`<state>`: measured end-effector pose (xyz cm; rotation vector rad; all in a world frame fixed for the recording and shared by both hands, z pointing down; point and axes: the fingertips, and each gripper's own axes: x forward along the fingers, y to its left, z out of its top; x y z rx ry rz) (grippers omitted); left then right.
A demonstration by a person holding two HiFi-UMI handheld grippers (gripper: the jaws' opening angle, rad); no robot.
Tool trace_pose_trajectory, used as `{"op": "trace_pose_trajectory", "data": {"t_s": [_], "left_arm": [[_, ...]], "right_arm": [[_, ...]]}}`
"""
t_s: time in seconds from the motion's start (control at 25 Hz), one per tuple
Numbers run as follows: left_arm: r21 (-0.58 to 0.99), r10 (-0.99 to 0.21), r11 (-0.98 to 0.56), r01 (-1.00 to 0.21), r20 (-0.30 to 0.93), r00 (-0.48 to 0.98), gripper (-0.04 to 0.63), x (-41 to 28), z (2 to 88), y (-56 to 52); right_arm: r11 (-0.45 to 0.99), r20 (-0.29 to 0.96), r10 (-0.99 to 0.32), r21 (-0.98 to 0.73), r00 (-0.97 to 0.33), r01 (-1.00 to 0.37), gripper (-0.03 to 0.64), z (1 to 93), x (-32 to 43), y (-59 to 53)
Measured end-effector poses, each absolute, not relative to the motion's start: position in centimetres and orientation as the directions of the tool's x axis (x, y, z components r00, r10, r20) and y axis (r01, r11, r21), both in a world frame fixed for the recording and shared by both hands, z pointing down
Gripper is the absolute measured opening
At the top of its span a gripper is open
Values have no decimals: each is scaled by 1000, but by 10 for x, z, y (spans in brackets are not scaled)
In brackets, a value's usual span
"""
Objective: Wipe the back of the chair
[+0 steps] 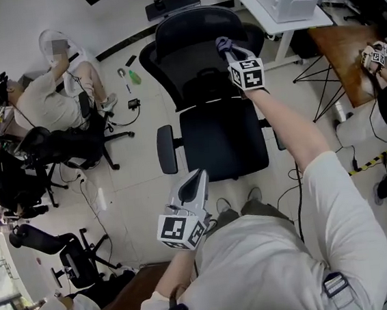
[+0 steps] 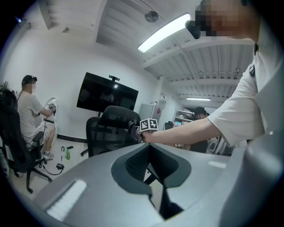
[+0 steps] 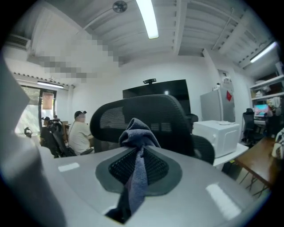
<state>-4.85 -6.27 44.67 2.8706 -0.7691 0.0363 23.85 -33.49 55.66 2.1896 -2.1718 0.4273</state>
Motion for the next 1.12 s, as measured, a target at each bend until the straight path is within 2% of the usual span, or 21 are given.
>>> {"op": "trace_pose_trajectory", "data": {"t_s": [0.24, 0.44, 0.64, 0.8, 1.12], "left_arm": [[200, -589, -777, -597, 105, 801, 81, -96, 446, -114], [225, -677, -682, -696, 166, 717, 81, -126, 482, -144], [230, -713, -623, -748, 226, 663, 81, -150, 515, -172], [245, -713, -612, -752, 240, 659, 81, -144, 518, -183], [251, -603, -729, -637, 204, 771, 81, -94, 490, -182]], "right_arm": [[164, 243, -946, -217, -216, -962, 40, 571, 96, -439], [195, 300, -919, -222, -258, -955, 40, 616, 45, -537], [223, 371, -886, -189, -280, -956, 40, 638, 39, -586], [200, 382, -887, -183, -258, -962, 40, 645, 64, -587], [41, 374, -921, -187, -110, -981, 40, 629, 181, -529]]}}
